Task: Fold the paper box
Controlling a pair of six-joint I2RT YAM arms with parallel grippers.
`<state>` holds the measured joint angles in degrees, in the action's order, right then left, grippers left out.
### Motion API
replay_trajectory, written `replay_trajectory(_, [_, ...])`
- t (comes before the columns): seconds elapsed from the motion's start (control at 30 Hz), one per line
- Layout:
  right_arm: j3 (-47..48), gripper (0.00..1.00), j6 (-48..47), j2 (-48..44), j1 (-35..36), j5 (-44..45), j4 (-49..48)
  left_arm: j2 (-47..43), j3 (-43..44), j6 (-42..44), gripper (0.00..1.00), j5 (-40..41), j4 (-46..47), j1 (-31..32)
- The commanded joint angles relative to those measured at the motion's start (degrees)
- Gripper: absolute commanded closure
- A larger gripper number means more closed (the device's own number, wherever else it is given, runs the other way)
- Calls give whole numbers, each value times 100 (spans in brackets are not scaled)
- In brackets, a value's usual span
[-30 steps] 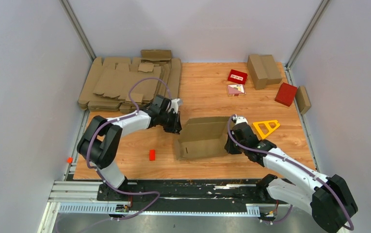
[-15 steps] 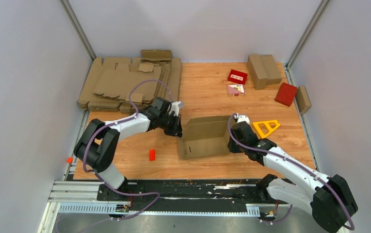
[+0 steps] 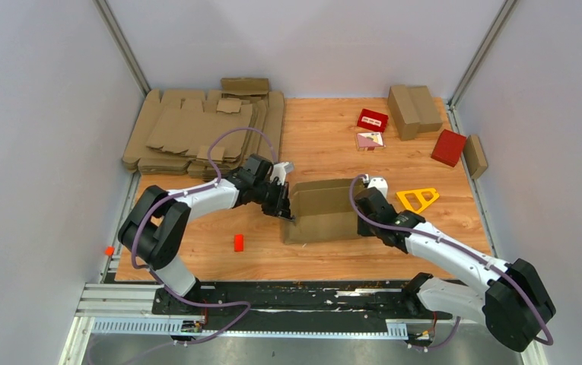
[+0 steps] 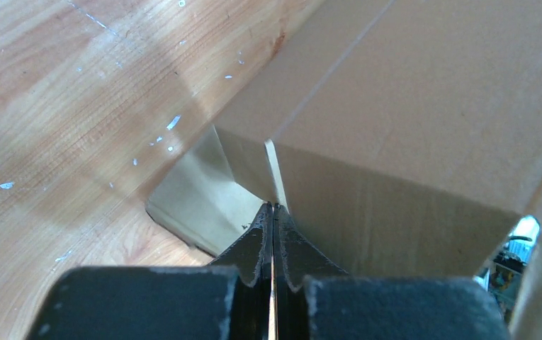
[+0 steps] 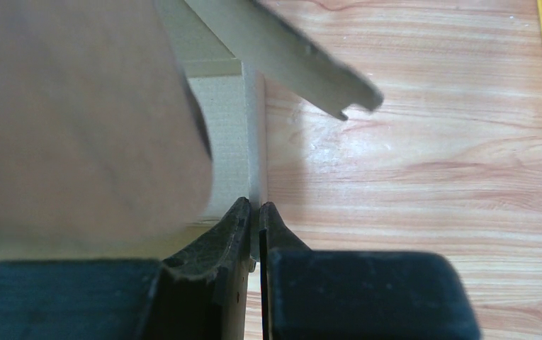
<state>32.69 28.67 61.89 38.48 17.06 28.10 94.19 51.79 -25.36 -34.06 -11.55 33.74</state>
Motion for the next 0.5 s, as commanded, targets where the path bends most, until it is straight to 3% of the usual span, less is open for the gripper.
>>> replay_trajectory(0.0, [329, 99, 87, 42, 27, 333, 37, -15, 33, -53, 100, -213, 11, 28])
replay_trajectory(0.23, [266, 99, 148, -21, 28, 201, -101, 172, -184, -567, 100, -232, 879, 28])
replay_trajectory(0.47, [239, 100, 126, -23, 26, 213, -54, -822, -562, -581, 98, 458, 769, -94])
